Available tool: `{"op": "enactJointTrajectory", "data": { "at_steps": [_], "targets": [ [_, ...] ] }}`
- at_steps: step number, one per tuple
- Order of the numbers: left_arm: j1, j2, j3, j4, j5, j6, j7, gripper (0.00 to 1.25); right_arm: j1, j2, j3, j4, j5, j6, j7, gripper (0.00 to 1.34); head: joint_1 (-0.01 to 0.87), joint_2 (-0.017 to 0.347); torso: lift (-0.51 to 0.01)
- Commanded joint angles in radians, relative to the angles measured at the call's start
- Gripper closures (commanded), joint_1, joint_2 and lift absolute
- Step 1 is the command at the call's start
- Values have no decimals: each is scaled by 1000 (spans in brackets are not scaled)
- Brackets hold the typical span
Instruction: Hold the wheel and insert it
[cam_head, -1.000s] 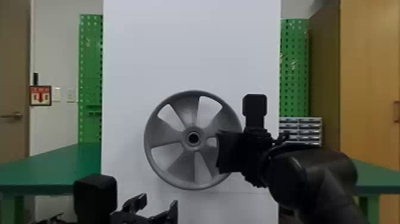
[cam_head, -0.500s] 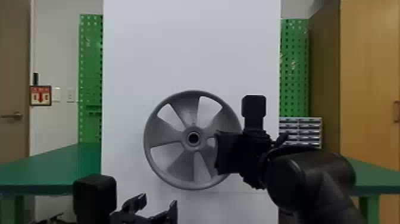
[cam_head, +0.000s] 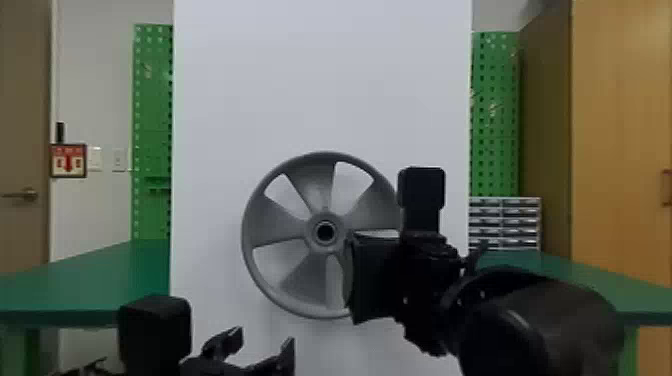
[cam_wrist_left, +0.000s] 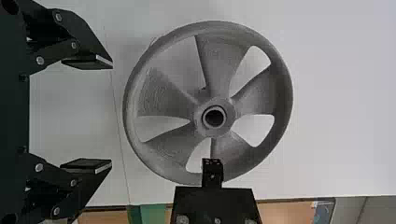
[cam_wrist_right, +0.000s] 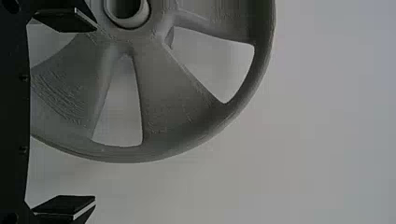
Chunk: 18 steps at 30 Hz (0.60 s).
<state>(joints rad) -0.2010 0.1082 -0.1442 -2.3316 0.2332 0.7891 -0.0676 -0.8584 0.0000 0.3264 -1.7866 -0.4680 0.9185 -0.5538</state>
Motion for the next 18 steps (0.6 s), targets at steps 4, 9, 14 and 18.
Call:
{"op": "enactJointTrajectory", "data": {
  "at_steps": [4,9,14,18],
  "targets": [
    [-1,1,0,0,5,-1,0,495,111,1,23,-135,29,0,0,-2,0,37,-486],
    [-3,-1,0,0,6,-1,0,495,182,1,33,-211,34,0,0,-2,0,37,-486],
    [-5,-1,1,0,8,-2,0,495,251,1,43,-274,75,-13,0,-2,0,37,-486],
    [-5,-1,1,-2,9,-4,0,495,305,1,60,-313,108,-56,0,-2,0,37,-486]
  ]
}}
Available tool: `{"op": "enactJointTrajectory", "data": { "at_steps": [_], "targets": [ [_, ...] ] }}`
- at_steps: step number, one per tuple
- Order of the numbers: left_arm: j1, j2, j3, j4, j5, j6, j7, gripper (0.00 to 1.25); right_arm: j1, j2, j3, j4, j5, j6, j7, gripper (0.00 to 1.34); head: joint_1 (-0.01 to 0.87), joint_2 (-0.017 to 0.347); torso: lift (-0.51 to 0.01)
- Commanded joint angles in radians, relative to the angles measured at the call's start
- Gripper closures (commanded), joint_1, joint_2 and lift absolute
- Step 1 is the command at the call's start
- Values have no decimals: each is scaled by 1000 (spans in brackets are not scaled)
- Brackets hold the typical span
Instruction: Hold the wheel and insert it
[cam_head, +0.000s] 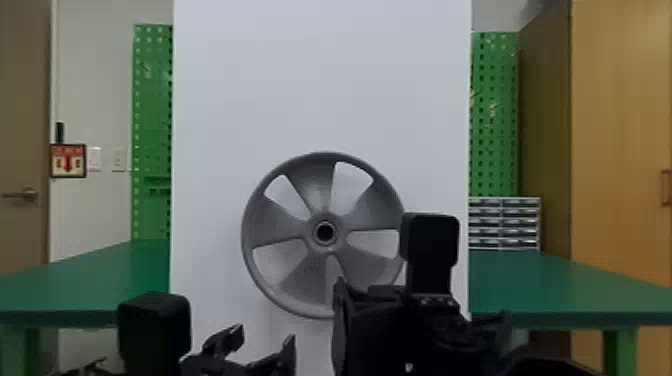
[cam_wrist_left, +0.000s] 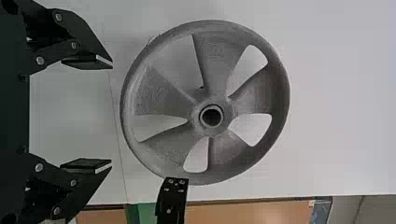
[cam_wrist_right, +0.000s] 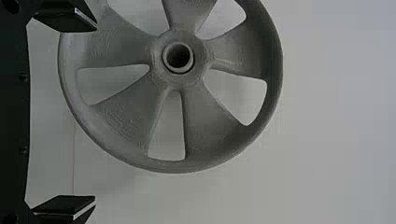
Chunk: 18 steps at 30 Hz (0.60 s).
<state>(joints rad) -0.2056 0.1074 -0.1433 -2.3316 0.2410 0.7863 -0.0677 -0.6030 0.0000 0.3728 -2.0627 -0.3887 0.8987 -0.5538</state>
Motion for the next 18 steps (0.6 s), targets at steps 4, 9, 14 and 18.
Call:
{"op": "enactJointTrajectory", "data": {
  "at_steps": [4,9,14,18],
  "targets": [
    [-1,0,2,0,4,-1,0,495,94,1,29,-77,73,-52,0,-2,0,37,-486],
    [-3,0,2,-2,4,-2,0,495,154,-17,46,-108,133,-83,21,-2,0,37,-486],
    [-3,0,5,-2,9,-4,0,495,238,-32,-15,-117,166,-165,146,-2,0,37,-486],
    [-3,0,7,-2,12,-4,0,495,312,-49,-58,-136,185,-208,178,-2,0,37,-486]
  ]
}}
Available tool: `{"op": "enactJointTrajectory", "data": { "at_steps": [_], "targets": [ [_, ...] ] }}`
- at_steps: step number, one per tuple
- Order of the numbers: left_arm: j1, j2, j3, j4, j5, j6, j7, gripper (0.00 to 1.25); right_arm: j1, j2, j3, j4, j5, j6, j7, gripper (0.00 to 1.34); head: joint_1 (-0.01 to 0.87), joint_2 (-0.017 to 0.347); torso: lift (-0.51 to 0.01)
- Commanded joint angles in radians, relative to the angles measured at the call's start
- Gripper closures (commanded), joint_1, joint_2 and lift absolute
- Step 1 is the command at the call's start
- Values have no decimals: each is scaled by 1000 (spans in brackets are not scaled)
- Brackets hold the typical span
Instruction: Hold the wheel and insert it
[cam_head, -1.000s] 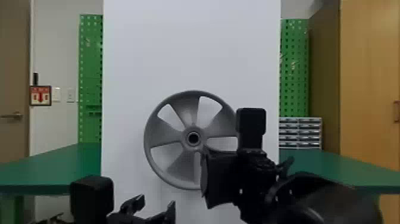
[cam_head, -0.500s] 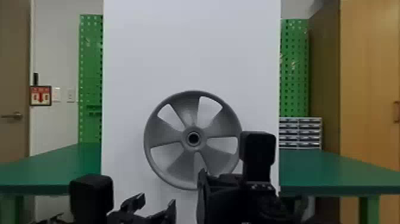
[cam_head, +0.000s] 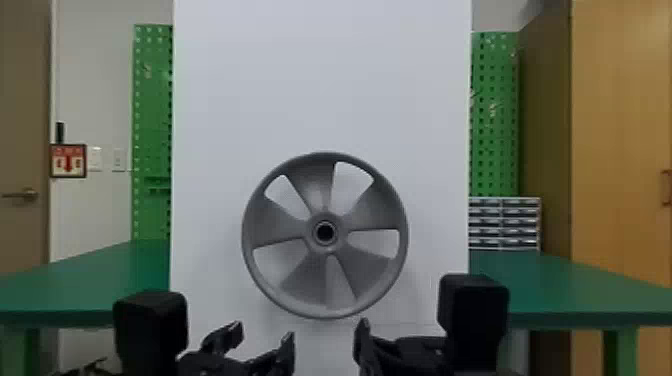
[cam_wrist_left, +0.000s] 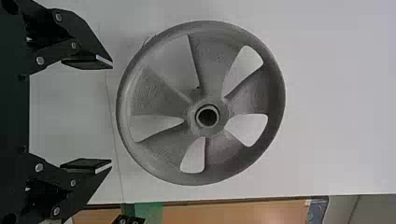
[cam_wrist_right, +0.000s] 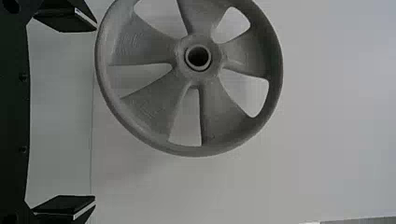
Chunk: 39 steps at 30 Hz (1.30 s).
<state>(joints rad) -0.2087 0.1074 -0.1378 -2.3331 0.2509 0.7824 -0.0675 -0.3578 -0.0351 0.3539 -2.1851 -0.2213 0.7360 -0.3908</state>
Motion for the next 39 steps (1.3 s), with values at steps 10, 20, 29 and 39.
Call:
{"op": "enactJointTrajectory", "data": {
  "at_steps": [10,20,29,39],
  "targets": [
    [5,0,7,0,7,-6,0,495,207,-2,-119,25,145,-181,208,32,0,37,-486],
    [22,0,32,-11,13,-18,0,495,324,-22,-133,153,185,-359,279,44,0,37,-486],
    [37,0,50,-25,10,-18,-2,495,398,-37,-151,344,174,-564,322,61,0,37,-486],
    [46,2,61,-32,15,-18,-2,495,430,-39,-227,519,105,-722,406,82,-2,37,-486]
  ]
}}
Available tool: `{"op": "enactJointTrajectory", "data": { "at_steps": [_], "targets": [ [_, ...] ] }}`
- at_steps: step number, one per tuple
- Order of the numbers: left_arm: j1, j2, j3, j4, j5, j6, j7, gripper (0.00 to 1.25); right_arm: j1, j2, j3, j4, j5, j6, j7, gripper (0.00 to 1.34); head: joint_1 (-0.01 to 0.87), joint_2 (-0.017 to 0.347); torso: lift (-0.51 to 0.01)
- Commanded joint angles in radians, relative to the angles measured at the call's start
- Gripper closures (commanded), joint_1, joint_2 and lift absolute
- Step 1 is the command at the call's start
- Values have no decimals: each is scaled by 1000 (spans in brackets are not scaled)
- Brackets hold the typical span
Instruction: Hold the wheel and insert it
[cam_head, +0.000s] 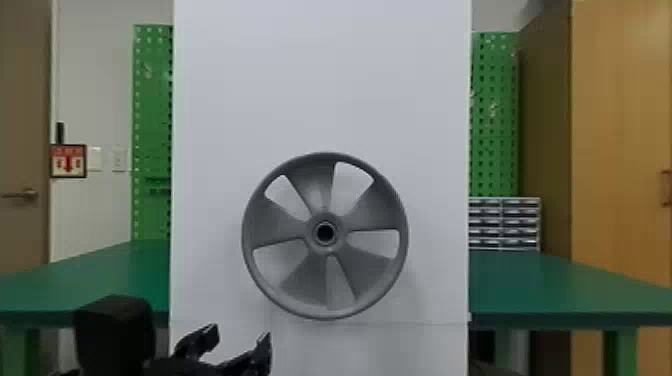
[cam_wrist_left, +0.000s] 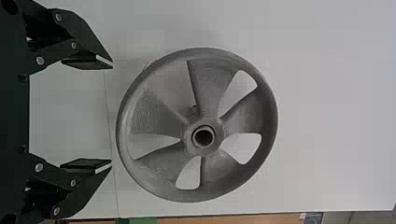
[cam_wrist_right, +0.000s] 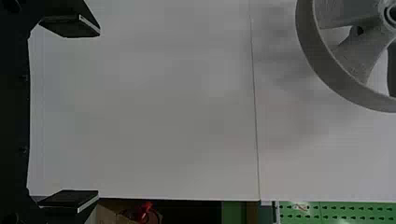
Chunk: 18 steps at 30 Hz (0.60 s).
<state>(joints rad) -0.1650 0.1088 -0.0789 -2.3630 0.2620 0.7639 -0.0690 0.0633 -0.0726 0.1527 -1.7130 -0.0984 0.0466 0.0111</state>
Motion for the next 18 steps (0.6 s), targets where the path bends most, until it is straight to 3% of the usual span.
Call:
{"op": "enactJointTrajectory", "data": {
  "at_steps": [1,18],
  "targets": [
    [2,0,4,-4,6,0,0,495,12,-1,-32,53,-21,-33,7,82,0,37,-486],
    [10,0,11,-7,17,0,0,495,16,-10,-35,90,-11,-53,18,88,0,37,-486]
  ]
}}
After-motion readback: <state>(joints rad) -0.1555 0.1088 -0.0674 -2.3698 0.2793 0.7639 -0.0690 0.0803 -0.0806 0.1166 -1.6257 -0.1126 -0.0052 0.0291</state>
